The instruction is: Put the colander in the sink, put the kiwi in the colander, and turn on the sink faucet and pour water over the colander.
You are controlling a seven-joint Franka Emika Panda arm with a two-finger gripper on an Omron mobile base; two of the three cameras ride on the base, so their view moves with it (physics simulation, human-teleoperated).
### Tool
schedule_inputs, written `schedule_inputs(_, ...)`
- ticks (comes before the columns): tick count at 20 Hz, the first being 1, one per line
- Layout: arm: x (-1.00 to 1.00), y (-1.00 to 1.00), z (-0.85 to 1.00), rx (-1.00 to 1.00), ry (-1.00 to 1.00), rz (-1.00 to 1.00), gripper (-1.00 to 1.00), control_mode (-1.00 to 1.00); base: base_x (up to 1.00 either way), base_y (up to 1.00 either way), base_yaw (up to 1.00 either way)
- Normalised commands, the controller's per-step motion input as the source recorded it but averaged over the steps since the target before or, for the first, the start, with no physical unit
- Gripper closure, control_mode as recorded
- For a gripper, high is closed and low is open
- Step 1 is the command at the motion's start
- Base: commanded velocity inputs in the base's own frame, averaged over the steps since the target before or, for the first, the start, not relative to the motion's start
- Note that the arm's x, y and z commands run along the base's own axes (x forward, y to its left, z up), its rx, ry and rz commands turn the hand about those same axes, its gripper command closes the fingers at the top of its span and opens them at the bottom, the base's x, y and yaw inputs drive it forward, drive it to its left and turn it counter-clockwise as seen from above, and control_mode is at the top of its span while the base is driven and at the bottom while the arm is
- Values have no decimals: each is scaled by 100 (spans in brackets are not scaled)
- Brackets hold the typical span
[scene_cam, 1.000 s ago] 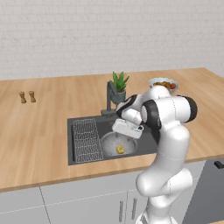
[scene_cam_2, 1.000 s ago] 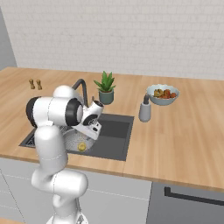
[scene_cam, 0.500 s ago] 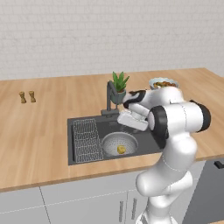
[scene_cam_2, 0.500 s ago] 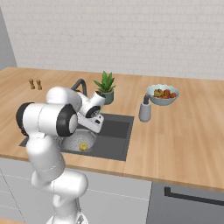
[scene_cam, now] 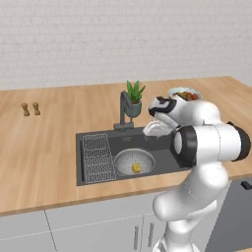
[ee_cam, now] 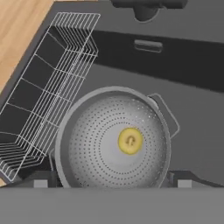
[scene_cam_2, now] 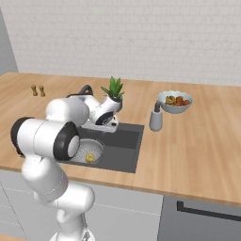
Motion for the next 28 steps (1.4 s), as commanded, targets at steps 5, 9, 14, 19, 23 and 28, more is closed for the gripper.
schedule_inputs(5,10,-23,22,1,-60,48,-100,-100,0,0,0)
schedule_inputs(9,24,-7,15,6,-59,37,-100,-100,0,0,0)
schedule_inputs(14,32,-11,21,11,-43,28,-100,-100,0,0,0)
schedule_inputs(19,48,4,27,12,-20,6,-100,-100,0,0,0)
schedule_inputs(23,46,1,36,11,-5,0,-100,-100,0,0,0)
schedule_inputs(28,57,0,8,14,0,0,-100,-100,0,0,0)
